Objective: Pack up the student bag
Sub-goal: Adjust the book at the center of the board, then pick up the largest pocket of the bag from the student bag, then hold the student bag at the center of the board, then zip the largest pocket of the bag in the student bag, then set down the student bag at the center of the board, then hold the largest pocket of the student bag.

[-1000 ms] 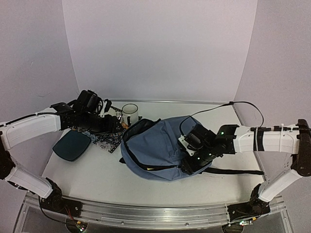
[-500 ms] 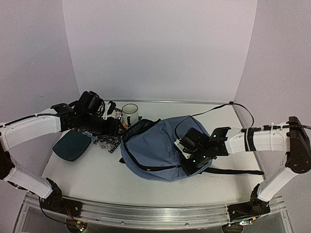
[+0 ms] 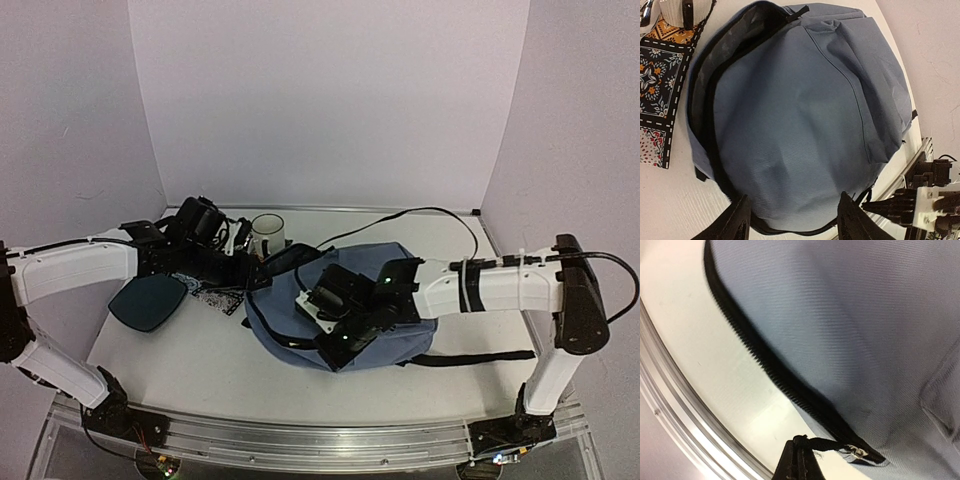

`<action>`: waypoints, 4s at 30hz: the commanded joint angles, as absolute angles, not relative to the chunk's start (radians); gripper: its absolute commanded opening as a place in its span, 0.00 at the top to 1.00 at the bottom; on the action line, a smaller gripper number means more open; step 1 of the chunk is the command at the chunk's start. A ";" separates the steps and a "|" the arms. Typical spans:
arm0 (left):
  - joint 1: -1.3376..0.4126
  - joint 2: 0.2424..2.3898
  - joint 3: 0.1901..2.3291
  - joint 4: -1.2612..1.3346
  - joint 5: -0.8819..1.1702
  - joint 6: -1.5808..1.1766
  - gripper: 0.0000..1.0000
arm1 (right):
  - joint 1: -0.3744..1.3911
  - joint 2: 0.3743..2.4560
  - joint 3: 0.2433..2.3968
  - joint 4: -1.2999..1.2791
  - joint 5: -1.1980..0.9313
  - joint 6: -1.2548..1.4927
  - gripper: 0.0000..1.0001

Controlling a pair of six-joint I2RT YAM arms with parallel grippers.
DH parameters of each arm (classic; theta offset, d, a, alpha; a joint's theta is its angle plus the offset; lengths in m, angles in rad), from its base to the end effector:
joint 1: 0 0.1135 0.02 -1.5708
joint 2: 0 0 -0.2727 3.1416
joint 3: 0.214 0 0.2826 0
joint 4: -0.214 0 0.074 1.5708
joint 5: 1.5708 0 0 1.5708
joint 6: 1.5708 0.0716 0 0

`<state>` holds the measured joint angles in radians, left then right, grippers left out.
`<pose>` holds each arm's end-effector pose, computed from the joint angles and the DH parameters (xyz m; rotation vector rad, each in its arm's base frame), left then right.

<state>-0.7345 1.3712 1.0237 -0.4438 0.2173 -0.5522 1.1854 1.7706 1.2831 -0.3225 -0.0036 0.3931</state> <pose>0.2473 -0.2441 0.2408 0.3410 2.4933 -0.8389 0.1677 0.4139 0.1990 -0.9720 2.3192 0.7169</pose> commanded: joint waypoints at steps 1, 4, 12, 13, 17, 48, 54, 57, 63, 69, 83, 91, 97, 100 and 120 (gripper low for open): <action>-0.767 1.378 1.023 -0.380 0.219 -0.566 0.40 | 1.223 1.856 1.419 -0.313 -0.073 0.381 1.00; -0.785 1.383 1.023 -0.375 0.213 -0.570 0.40 | 1.226 1.897 1.468 -0.307 -0.057 0.379 0.99; -0.803 1.308 0.972 -0.375 0.184 -0.577 0.40 | 1.222 1.810 1.429 -0.317 0.104 0.378 0.58; -0.804 1.302 0.964 -0.376 0.185 -0.580 0.40 | 1.219 1.799 1.422 -0.325 0.106 0.379 0.56; -0.832 1.275 0.936 -0.382 0.175 -0.605 0.40 | 1.216 1.720 1.370 -0.362 0.128 0.385 0.45; -1.096 1.609 1.150 -0.410 0.120 -0.677 0.56 | 1.101 1.441 1.075 -0.395 0.222 0.338 0.26; -1.108 1.628 1.164 -0.410 0.143 -0.673 0.87 | 1.102 1.458 1.071 -0.356 0.190 0.297 0.25; -1.109 1.599 1.154 -0.409 0.141 -0.681 1.00 | 1.101 1.480 1.070 -0.305 0.138 0.246 0.24; -1.108 1.503 1.140 -0.410 0.098 -0.715 1.00 | 1.114 1.504 1.037 -0.173 0.091 0.135 0.23; -1.108 1.488 1.160 -0.410 0.124 -0.727 1.00 | 1.133 1.596 1.052 -0.142 0.183 0.043 0.26; -1.026 1.382 1.069 -0.462 0.028 -0.779 1.00 | 1.125 1.551 0.976 -0.162 0.392 0.040 1.00; -0.823 1.272 1.010 -0.541 0.010 -0.723 1.00 | 0.976 1.363 0.866 -0.209 0.473 0.138 1.00; -0.783 1.285 1.019 -0.591 -0.074 -0.680 1.00 | 0.831 1.345 0.875 -0.263 0.568 0.171 1.00; -0.783 1.320 1.066 -0.583 -0.016 -0.657 1.00 | 0.807 1.356 0.908 -0.265 0.489 0.138 0.98; -0.945 1.453 1.310 -0.359 0.304 -0.650 1.00 | 1.120 1.495 1.158 -0.043 0.120 0.103 0.30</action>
